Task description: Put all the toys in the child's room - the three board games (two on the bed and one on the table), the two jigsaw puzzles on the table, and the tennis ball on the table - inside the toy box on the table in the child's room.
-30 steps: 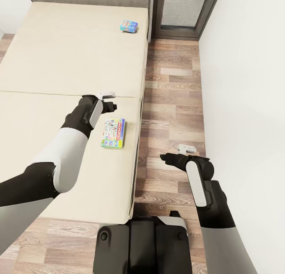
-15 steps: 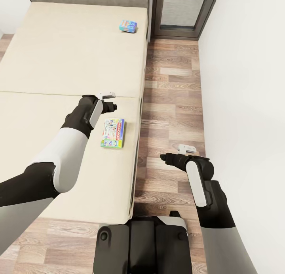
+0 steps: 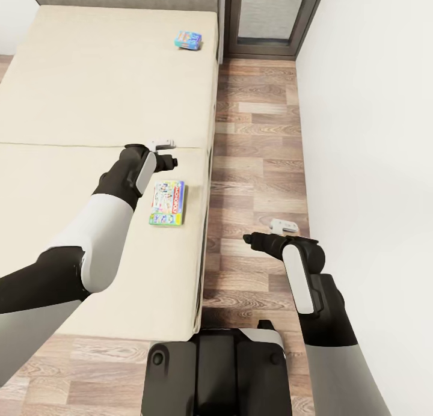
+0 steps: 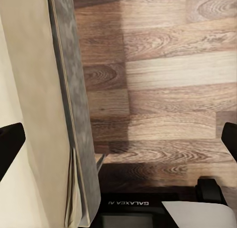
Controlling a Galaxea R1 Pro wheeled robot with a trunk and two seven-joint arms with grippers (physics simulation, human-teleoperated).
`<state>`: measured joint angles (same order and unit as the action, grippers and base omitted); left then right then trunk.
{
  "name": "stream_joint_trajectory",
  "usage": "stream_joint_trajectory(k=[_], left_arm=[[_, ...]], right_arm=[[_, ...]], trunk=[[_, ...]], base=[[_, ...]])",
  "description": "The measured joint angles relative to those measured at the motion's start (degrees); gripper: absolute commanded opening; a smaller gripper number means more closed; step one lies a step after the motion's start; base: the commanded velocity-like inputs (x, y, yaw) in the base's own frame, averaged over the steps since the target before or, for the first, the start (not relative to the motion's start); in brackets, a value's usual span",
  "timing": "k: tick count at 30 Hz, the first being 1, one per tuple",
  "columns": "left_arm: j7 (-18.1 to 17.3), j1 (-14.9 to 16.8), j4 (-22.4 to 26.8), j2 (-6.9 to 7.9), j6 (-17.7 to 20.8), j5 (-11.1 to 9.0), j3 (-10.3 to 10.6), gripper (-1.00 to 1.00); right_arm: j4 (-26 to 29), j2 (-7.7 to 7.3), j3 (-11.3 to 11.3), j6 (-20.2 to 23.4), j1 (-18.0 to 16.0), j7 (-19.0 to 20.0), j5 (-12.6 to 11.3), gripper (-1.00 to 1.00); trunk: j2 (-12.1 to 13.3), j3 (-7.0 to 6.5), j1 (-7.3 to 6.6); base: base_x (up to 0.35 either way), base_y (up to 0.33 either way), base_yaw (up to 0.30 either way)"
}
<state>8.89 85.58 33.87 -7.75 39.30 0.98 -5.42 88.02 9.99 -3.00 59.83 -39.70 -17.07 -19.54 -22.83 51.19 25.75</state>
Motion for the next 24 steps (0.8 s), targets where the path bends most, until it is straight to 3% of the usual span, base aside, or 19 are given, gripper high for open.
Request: stream_joint_trajectory(k=[24], left_arm=[[0.1, 0.0, 0.0, 0.06, 0.0, 0.0, 0.1, 1.00]], right_arm=[[0.0, 0.00, 0.0, 0.0, 0.0, 0.0, -0.1, 1.00]], trunk=[[0.0, 0.35, 0.00]], base=[[0.000, 0.000, -0.001]])
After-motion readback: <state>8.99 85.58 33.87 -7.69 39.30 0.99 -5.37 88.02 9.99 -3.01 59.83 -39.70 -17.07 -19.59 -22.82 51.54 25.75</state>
